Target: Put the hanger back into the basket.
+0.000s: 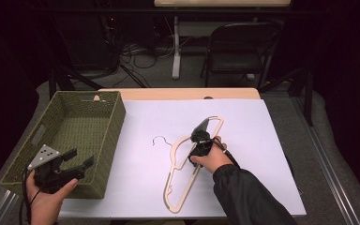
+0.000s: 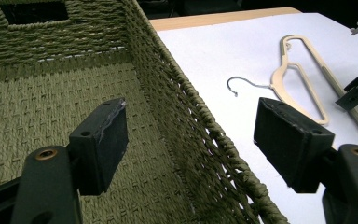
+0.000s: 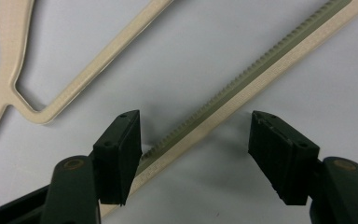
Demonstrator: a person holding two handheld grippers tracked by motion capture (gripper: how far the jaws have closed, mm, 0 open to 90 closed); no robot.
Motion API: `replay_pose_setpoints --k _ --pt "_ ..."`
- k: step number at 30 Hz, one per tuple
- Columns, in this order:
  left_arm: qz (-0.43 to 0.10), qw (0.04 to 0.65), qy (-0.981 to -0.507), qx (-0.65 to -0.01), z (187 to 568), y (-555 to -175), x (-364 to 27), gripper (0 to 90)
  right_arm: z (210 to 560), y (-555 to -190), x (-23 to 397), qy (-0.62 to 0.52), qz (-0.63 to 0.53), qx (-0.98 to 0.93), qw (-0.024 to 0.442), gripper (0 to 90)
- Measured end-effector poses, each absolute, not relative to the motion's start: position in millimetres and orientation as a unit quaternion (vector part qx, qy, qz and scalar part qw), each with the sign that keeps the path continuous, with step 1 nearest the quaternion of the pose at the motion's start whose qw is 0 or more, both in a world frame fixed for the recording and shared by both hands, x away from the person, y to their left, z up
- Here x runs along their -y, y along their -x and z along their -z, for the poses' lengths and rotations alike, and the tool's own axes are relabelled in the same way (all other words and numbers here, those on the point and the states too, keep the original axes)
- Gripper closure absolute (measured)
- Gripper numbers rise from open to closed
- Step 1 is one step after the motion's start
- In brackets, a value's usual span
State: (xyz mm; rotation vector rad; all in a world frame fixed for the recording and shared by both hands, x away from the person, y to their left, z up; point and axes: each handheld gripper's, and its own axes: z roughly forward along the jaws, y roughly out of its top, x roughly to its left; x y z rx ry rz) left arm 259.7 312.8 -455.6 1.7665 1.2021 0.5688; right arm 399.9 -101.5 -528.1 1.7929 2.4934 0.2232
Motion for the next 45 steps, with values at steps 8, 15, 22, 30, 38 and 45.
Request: replay_pose_setpoints --k 8,15,22,30,38,45 --pt "-0.23 0.449 -0.715 -0.484 456 -259 -310 26.0 530 -400 100 -0.581 -0.064 -0.811 0.03 36.5" --pt "-0.228 0.449 -0.717 -0.482 455 -259 -309 26.0 530 -401 100 -0.583 -0.062 -0.809 0.033 43.2" --pt "-0.229 0.452 -0.718 -0.478 453 -258 -307 26.0 531 -400 101 -0.592 -0.071 -0.802 0.038 52.4" --pt "-0.228 0.452 -0.719 -0.477 453 -258 -306 26.0 526 -403 108 -0.602 -0.047 -0.797 0.031 64.0" --pt "-0.225 0.45 -0.719 -0.479 455 -259 -306 26.0 526 -405 113 -0.611 -0.045 -0.79 0.029 73.9" --pt "-0.225 0.45 -0.72 -0.479 456 -259 -305 26.5 526 -405 113 -0.612 -0.05 -0.789 0.021 79.5"
